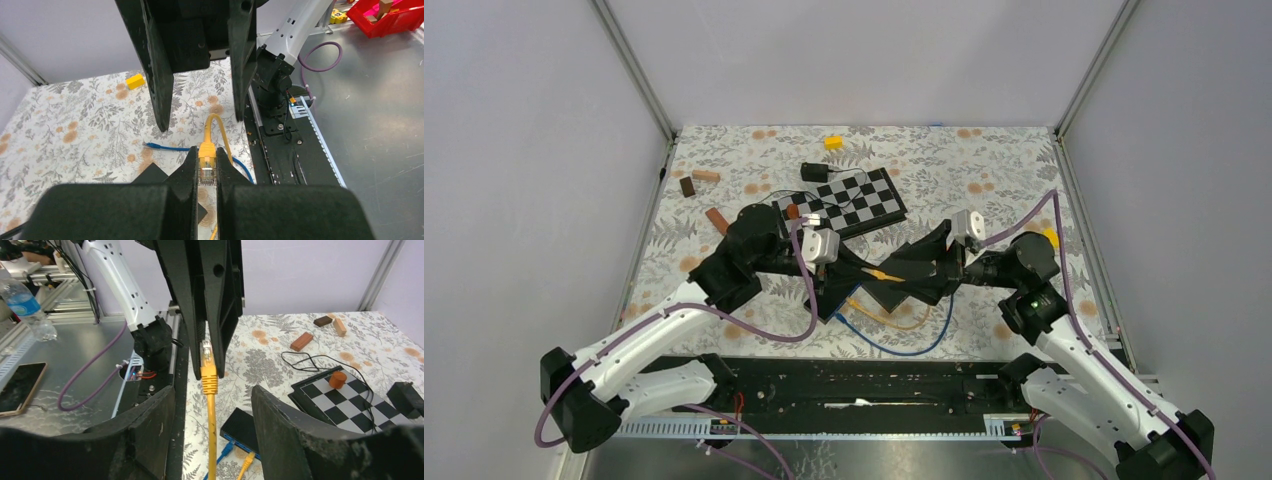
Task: Insert the plug into the switch port
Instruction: Adjust the connector.
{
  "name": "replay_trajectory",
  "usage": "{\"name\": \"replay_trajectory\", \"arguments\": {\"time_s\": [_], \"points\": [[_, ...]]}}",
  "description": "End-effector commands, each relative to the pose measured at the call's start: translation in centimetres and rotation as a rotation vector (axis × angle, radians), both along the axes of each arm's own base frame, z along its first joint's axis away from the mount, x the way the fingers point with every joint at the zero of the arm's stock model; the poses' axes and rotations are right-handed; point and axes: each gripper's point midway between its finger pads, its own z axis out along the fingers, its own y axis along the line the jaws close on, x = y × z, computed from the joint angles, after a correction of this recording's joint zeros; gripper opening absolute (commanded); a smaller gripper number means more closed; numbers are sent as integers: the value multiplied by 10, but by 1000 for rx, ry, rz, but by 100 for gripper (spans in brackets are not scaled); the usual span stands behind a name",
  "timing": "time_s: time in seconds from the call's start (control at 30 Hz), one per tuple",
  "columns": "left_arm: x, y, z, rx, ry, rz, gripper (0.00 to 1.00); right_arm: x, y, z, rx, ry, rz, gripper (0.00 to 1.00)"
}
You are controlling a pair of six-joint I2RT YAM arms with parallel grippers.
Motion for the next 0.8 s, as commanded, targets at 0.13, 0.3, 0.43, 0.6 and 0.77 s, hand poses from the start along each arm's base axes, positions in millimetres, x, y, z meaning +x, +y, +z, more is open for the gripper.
{"name": "replay_trajectory", "arguments": {"time_s": [0.13, 0.3, 0.43, 0.6, 0.77], "points": [[0, -3, 29, -62, -116, -40, 0, 12, 6, -3, 28, -65, -17, 57], [1, -3, 29, -62, -108, -33, 0, 12, 6, -4, 36, -42, -27, 48], [1, -3, 28, -61, -103, -34, 0, 11, 8, -7, 29, -21, -8, 43], [1, -5, 28, -65, -95, -38, 0, 8, 8, -6, 28, -22, 8, 28], [3, -6, 29, -70, -84, -31, 0, 5, 8, -7, 28, -21, 17, 46]]}}
